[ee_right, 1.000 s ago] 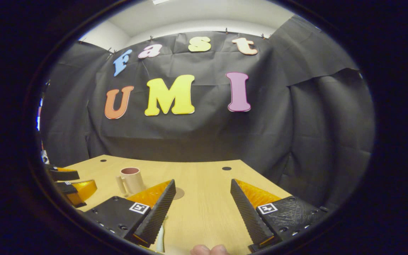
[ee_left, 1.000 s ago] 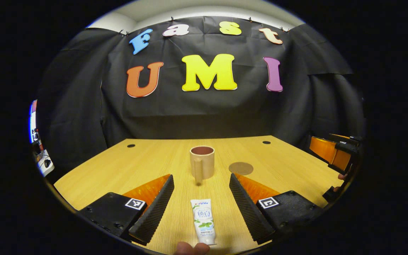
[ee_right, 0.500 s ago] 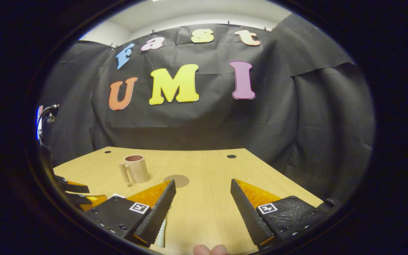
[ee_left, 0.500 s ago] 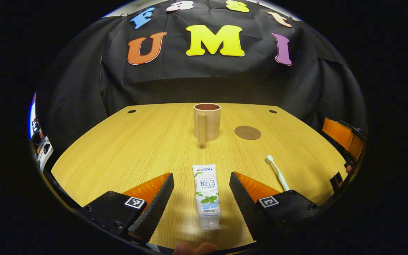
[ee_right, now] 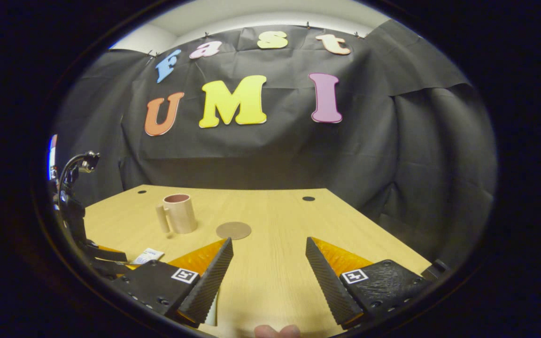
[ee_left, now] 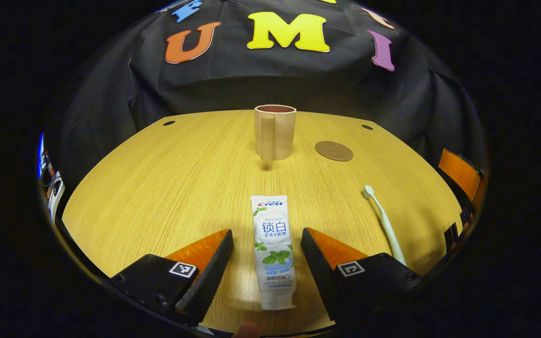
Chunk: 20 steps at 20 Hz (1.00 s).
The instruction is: Put the toothbrush and toothpaste on the desktop into the cup, then pick up the cup and place it on the coaster on the desktop.
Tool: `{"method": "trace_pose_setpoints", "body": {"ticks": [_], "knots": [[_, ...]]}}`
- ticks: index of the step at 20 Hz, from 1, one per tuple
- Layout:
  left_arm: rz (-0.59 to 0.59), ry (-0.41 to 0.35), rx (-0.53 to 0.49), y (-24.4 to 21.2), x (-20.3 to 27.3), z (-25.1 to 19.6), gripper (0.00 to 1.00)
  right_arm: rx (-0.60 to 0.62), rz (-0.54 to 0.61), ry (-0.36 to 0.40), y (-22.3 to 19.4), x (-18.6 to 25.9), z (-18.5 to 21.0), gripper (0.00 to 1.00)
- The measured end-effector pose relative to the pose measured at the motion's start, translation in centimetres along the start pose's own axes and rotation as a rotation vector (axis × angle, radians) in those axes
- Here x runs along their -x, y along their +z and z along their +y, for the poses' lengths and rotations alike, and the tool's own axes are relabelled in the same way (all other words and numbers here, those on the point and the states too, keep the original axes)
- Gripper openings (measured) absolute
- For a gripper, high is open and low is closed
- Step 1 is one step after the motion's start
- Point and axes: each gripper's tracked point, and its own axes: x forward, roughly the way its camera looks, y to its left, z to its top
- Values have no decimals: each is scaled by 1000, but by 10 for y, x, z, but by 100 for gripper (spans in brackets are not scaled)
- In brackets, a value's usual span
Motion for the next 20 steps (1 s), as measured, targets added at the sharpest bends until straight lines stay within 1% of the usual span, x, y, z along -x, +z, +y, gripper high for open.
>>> {"method": "trace_pose_setpoints", "body": {"ticks": [2,3,4,5,6,7,10,11,12,14,15,16,20], "knots": [[15,-2,7,-3,-3,-2,87,0,10,8,-4,-2,3,96],[20,1,6,-6,-5,-2,84,0,13,10,-6,-3,4,95],[16,4,-3,-3,-5,-2,83,2,17,13,-7,-4,5,94],[18,7,-10,-3,-7,-2,80,5,26,19,-11,-4,8,96],[18,19,-21,-4,-8,0,75,7,36,32,-15,-5,12,96],[19,19,-31,-4,-8,-1,73,9,43,41,-18,-4,16,95],[15,16,-35,-2,-9,-4,56,21,69,70,-27,-5,28,95],[15,15,-42,-2,-8,-5,56,28,74,74,-28,-5,30,95],[14,14,-43,-4,-8,-5,50,31,76,77,-30,-5,32,96],[12,11,-20,-2,-6,-3,47,38,83,79,-32,-6,34,96],[10,10,-9,-1,-5,-3,48,45,90,75,-33,-6,35,95],[4,13,-5,0,-4,-2,44,50,100,75,-36,-6,36,95],[-60,9,-18,14,8,2,42,56,141,97,-48,-6,49,95]]}}
